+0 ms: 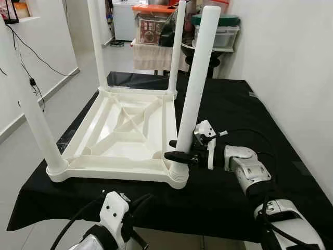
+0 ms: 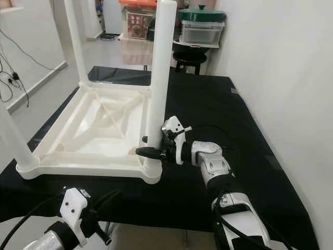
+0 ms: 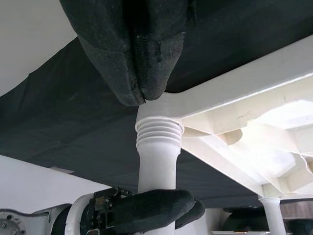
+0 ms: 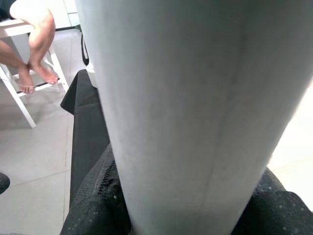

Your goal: Building children table

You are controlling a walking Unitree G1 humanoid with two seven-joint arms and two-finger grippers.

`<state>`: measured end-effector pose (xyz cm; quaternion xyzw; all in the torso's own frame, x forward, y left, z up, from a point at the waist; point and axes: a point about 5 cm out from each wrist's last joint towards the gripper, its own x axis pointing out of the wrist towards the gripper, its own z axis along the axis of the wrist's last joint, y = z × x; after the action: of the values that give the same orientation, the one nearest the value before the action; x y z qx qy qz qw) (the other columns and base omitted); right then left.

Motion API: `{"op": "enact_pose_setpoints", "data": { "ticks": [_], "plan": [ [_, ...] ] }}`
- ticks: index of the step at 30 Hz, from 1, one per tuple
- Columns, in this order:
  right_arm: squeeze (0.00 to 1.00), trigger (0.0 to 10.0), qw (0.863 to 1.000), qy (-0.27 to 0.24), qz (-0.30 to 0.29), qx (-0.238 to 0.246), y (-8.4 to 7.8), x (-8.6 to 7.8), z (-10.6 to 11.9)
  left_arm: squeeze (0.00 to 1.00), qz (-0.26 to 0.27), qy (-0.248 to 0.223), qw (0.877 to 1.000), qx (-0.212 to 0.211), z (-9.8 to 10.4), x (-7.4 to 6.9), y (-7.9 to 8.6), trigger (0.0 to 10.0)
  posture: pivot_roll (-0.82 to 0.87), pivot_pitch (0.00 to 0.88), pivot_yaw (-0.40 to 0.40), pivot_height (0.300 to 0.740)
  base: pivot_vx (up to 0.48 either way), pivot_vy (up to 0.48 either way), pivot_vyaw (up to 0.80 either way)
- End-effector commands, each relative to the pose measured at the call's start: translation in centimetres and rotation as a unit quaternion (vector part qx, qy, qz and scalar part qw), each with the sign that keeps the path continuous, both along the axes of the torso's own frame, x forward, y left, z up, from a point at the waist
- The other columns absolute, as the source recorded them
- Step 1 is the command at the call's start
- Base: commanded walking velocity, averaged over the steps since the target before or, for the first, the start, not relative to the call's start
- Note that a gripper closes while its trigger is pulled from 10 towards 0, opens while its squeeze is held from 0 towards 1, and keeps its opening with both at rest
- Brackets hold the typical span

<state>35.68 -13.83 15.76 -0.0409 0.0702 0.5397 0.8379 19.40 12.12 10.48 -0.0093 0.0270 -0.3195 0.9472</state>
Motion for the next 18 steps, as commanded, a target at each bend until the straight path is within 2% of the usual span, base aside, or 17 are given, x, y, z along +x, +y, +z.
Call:
{"op": "enact_pose_setpoints", "data": {
  "ticks": [1, 8, 9, 10, 11, 12, 13, 14, 15, 16, 18],
  "plan": [
    [0.0, 0.0, 0.999, 0.02, -0.049, -0.01, -1.4, -0.3, -1.4, 0.0, -0.003, 0.007, 1.0, 0.0, -0.3, -0.1, -0.2, 10.0, 0.04, 0.0, -0.078, 0.74, 0.0, 0.0, 0.0],
    [0.0, 0.0, 0.999, 0.02, -0.049, -0.01, -1.4, -0.3, -1.4, 0.0, -0.003, 0.007, 1.0, 0.0, -0.3, -0.1, -0.2, 10.0, 0.04, 0.0, -0.078, 0.74, 0.0, 0.0, 0.0],
    [0.0, 0.0, 0.996, 0.02, -0.085, -0.019, -1.7, -0.5, -2.1, 0.0, -0.003, 0.006, 1.0, 0.0, -0.3, -0.2, -0.2, 10.0, 0.03, 0.0, -0.087, 0.74, 0.0, 0.0, 0.0],
    [0.0, 0.0, 0.996, 0.02, -0.085, -0.019, -1.7, -0.5, -2.1, 0.0, -0.003, 0.006, 1.0, 0.0, -0.3, -0.2, -0.2, 10.0, 0.03, 0.0, -0.087, 0.74, 0.0, 0.0, 0.0],
    [0.0, 0.0, 0.985, 0.034, -0.161, -0.051, 0.7, -2.8, -4.8, 0.0, 0.006, 0.002, 1.0, 0.002, -0.3, -0.4, -0.2, 10.0, 0.0, 0.0, -0.074, 0.74, 0.0, 0.0, 0.0],
    [0.0, 0.0, 0.985, 0.034, -0.161, -0.051, 0.7, -2.8, -4.8, 0.0, 0.006, 0.002, 1.0, 0.002, -0.3, -0.4, -0.2, 10.0, 0.0, 0.0, -0.074, 0.74, 0.0, 0.0, 0.0],
    [0.0, 0.0, 0.968, 0.045, -0.242, -0.051, 1.6, -4.2, -5.7, 0.0, 0.013, 0.0, 1.0, 0.001, -0.2, -0.4, -0.2, 10.0, 0.0, 0.0, -0.074, 0.74, 0.0, 0.0, 0.0],
    [0.0, 0.0, 0.968, 0.045, -0.242, -0.051, 1.6, -4.2, -5.7, 0.0, 0.013, 0.0, 1.0, 0.001, -0.2, -0.4, -0.2, 10.0, 0.0, 0.0, -0.074, 0.74, 0.0, 0.0, 0.0],
    [0.0, 0.0, 0.952, 0.053, -0.297, -0.05, 1.9, -5.2, -6.1, 0.0, 0.018, -0.002, 1.0, 0.0, -0.2, -0.5, -0.2, 10.0, 0.0, 0.0, -0.074, 0.74, 0.0, 0.0, 0.0],
    [0.0, 0.0, 0.941, 0.056, -0.33, -0.053, 1.7, -5.2, -6.2, 0.0, 0.02, -0.003, 1.0, 0.0, -0.2, -0.5, -0.2, 10.0, 0.0, 0.0, -0.078, 0.74, 0.0, 0.0, 0.0],
    [0.0, 0.0, 0.938, 0.054, -0.338, -0.052, 1.4, -4.6, -6.1, 0.0, 0.021, -0.004, 1.0, -0.001, -0.2, -0.4, -0.2, 10.0, 0.0, 0.0, -0.076, 0.74, 0.0, 0.0, 0.0]
  ]
}}
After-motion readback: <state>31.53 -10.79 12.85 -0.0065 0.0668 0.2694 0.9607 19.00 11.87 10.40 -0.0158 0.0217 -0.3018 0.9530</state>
